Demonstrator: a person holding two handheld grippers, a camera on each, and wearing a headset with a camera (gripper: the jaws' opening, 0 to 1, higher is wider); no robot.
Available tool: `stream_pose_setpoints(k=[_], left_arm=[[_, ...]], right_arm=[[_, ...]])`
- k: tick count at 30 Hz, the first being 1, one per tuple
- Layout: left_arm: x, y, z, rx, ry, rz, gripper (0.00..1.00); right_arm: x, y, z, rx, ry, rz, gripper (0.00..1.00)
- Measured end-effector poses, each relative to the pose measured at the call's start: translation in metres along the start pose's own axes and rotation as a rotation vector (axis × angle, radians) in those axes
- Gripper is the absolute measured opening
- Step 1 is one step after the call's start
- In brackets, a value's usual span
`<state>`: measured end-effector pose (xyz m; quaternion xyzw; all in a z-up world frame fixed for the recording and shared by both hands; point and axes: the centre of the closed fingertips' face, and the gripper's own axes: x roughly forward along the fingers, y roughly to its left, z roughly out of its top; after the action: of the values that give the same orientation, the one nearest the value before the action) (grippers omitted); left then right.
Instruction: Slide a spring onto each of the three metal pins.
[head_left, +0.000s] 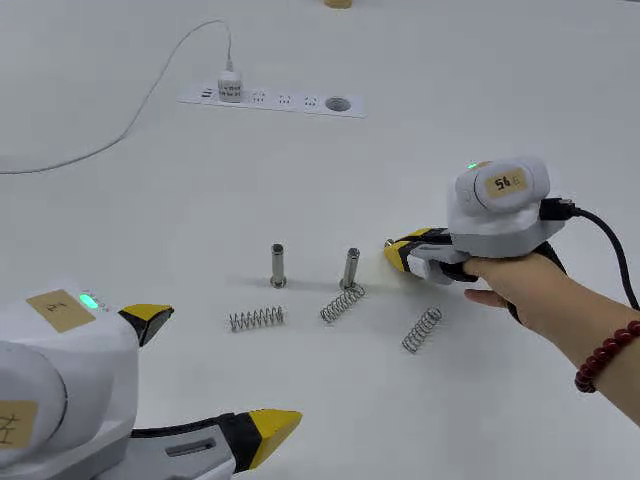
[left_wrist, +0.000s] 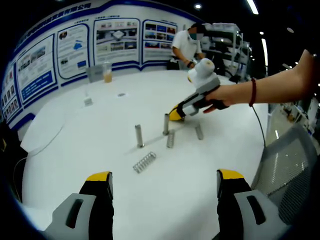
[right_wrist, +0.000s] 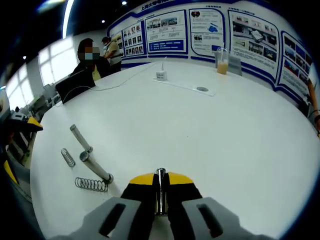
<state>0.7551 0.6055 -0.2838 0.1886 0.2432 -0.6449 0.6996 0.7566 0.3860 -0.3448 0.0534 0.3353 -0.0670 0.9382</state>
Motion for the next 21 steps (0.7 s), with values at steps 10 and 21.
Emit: stream_pose_setpoints(k=[10,21], left_arm=[[-0.002,0.000,0.002,0.007,-0.005,0.004,0.86],[-0.006,0.001,0.005,0.013,-0.016,0.014,0.86]], right_arm=[[-0.009,0.003,0.002,0.058,-0.014,0.024,0.09],[-0.022,0.005,0.011,0.044,-0.039,0.030,0.09]])
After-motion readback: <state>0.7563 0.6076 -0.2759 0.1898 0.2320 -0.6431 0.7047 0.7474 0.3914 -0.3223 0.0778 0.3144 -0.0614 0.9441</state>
